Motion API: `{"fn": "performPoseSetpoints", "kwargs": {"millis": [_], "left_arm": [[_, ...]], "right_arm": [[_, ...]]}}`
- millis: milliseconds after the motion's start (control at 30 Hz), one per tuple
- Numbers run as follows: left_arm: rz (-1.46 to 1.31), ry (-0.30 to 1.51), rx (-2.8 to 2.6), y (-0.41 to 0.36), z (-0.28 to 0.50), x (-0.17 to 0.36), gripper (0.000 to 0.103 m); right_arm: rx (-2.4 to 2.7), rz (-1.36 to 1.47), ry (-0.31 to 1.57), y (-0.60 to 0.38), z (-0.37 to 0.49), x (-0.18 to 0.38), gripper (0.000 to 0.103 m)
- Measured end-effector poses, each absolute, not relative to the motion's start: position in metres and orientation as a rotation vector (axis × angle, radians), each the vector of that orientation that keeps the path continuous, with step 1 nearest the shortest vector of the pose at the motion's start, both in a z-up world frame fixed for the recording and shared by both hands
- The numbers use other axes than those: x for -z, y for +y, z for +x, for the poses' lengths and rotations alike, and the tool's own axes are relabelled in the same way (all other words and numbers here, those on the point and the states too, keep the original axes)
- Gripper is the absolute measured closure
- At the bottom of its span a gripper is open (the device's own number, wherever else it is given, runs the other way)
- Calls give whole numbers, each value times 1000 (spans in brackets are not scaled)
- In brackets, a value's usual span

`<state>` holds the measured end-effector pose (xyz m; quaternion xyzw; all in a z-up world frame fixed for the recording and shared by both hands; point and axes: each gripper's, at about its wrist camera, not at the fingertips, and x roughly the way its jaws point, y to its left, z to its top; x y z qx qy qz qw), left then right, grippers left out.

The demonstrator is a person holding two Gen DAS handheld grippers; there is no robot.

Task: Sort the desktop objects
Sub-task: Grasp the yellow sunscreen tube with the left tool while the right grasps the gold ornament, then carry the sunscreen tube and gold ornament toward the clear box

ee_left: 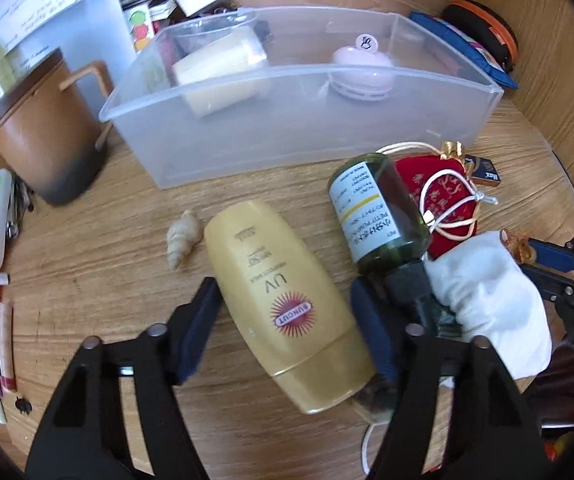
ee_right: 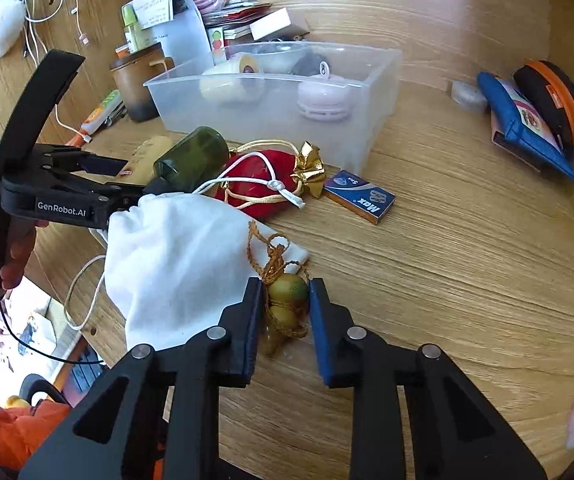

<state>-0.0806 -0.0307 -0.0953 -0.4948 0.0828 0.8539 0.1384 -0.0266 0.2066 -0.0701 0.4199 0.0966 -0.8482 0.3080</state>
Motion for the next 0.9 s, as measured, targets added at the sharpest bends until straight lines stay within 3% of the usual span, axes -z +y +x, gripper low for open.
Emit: {"fn": "performPoseSetpoints", "kwargs": {"millis": [67,300,367,433,700,900], "left_arm": [[-1419,233,-2481,-30,-82,95,49],[-1324,261,-2534,-29,-78,85,62],[-1286,285,-2562,-27,-77,79,72],[-1261,311,-2557,-26,-76,73,75],[-1268,456,-2504,2,-80,77,74],[-1365,412,-2410,12,-91,96,77]], "right_arm": [[2250,1116,234,209,-29,69,82],[2300,1090,189,220,-35,51,82],[2312,1079,183,222,-36,46,82],[2313,1077,169,224,-38,44,82],[2306,1069,143,223,-40,40,82],[2297,1056,123,222,-39,39,82]]}}
